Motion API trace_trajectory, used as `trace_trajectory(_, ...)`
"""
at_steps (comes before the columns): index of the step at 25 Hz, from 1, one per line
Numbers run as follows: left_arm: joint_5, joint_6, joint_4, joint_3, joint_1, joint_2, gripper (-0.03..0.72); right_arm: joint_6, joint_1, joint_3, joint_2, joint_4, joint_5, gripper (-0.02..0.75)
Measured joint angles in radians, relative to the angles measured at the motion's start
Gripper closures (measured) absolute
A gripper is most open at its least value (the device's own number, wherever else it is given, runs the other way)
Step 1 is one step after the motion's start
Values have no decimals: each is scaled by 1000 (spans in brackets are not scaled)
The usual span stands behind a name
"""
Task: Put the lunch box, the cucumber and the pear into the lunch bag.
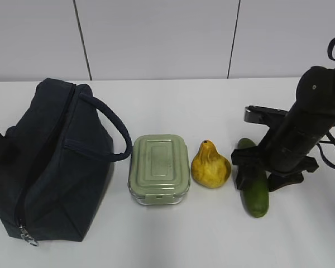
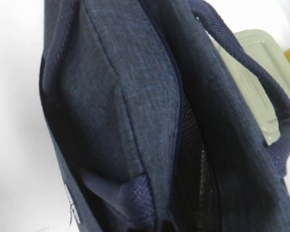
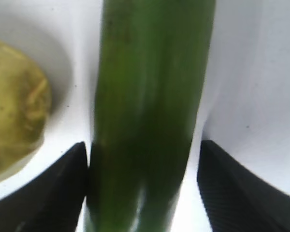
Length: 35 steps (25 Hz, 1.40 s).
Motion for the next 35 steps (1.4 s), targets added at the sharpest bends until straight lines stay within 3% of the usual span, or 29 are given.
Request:
trace_trajectory(1,0,0,0,0,0,0,685,11,0,-2,2,-35,12,298)
trace_trajectory(2,0,0,1,0,0,0,685,15,0,-2,2,-63,18,298)
trace_trajectory(3,-2,0,1,0,0,0,685,20,0,-4,2,-90,22,391)
trace_trajectory(13,-5,0,2,0,-1,0,686,4,26,-39,-257,-162,17,391)
trace_trajectory(16,-6,0,2,0,-1,0,686,-11,125,-119,-330,-153,28,391)
trace_trajectory(18,-6,0,2,0,-1,0,686,-20,234,-191,-340,-130,30,391)
trace_trajectory(24,-7,0,-9,0,-1,0,686,-18,452,-376,-238,8,0,391)
trace_trajectory(35,-9,0,-12,0,-1,0,686,5,588,-617,12,186,-80,391)
